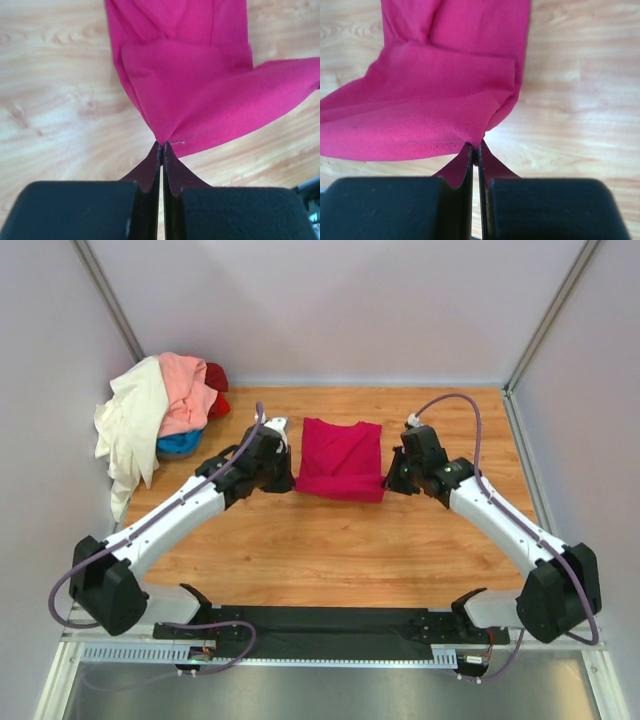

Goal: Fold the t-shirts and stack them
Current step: Fold the tshirt, then neatly place the folded tshirt to the corner

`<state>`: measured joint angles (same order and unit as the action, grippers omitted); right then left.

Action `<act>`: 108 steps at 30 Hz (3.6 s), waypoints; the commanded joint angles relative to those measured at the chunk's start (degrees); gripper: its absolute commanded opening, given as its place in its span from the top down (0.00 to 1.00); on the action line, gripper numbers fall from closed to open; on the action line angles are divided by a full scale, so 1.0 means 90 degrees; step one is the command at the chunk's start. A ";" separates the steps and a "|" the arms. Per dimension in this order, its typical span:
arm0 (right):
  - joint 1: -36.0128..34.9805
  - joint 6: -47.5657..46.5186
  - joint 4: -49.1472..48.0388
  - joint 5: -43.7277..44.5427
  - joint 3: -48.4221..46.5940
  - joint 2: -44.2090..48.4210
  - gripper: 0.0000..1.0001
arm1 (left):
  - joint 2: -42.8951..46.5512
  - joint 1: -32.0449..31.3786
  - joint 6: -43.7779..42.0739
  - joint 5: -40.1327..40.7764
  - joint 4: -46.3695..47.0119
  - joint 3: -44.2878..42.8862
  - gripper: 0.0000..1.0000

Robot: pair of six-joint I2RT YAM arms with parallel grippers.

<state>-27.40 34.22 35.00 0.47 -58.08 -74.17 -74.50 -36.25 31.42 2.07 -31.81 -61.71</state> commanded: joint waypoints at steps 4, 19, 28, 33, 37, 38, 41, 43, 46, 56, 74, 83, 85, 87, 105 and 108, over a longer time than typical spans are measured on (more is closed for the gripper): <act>0.0446 -0.0588 0.0281 0.0427 -0.1201 -0.0839 0.99 | -0.0989 0.0492 -0.0551 0.0152 -0.0488 -0.1519 1.00; 0.1383 -0.0648 0.0388 -0.0305 -0.4402 -0.3924 1.00 | -0.4269 0.1351 -0.0825 -0.0190 -0.1182 -0.4974 1.00; 0.1804 -0.0775 0.1218 -0.0834 -0.8225 -0.6662 0.02 | -0.7349 0.2241 -0.0424 -0.1548 -0.1996 -0.8439 0.26; 0.1833 -0.0726 -0.0439 -0.1029 -0.5622 -0.5461 0.02 | -0.5564 0.2231 -0.0512 -0.1392 -0.0412 -0.5842 0.15; 0.1941 -0.0657 -0.0910 -0.1574 -0.4876 -0.5216 0.03 | -0.5161 0.2221 -0.0600 -0.1421 -0.0538 -0.5429 0.19; 0.1979 -0.0648 -0.0940 -0.1605 -0.4816 -0.5254 0.04 | -0.4995 0.2211 -0.0629 -0.1421 -0.0509 -0.5273 0.19; 0.2067 -0.0638 -0.1066 -0.1722 -0.4660 -0.5430 0.11 | -0.4615 0.2202 -0.0523 -0.1450 -0.0304 -0.4242 0.25; 0.2106 -0.0628 -0.1116 -0.1897 -0.4688 -0.5586 0.19 | -0.4331 0.2202 -0.0376 -0.1654 -0.0012 -0.3567 0.27; 0.2165 -0.0628 -0.1126 -0.1995 -0.4835 -0.5938 0.33 | -0.3560 0.2153 -0.0093 -0.1909 0.0653 -0.2082 0.28; 0.2039 -0.0297 -0.1281 -0.2444 -0.5235 -0.6934 0.49 | -0.0973 0.1411 -0.0005 -0.1616 -0.0194 -0.0166 0.30; 0.2613 -0.1622 0.0403 -0.1031 -0.6979 -0.7100 1.00 | 0.3394 0.1303 -0.0766 -0.0658 -0.1876 0.1076 0.25; 0.3669 -0.2698 0.0926 0.0552 -0.9540 -0.8242 0.71 | 0.3532 0.1313 -0.0815 -0.0717 -0.1700 0.1154 0.25; 0.3679 -0.2892 0.0799 0.1108 -0.9874 -0.8244 0.09 | 0.3551 0.1303 -0.0825 -0.0718 -0.1699 0.1154 0.25; 0.3669 -0.2913 0.0526 0.1557 -0.9797 -0.8030 0.00 | 0.3571 0.1313 -0.0825 -0.0728 -0.1680 0.1164 0.25; 0.2000 -0.1234 0.0954 -0.1126 -0.9598 -0.7976 0.73 | 0.3892 0.1313 -0.0767 -0.0708 -0.1670 0.1212 0.25; 0.1892 -0.1117 0.0731 -0.1020 -0.9398 -0.8116 0.93 | 0.3961 0.1313 -0.0757 -0.0679 -0.1661 0.1232 0.25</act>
<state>-11.53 21.63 37.71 -7.68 -142.85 -143.85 -39.79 -24.60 25.19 -3.97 -47.72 -50.98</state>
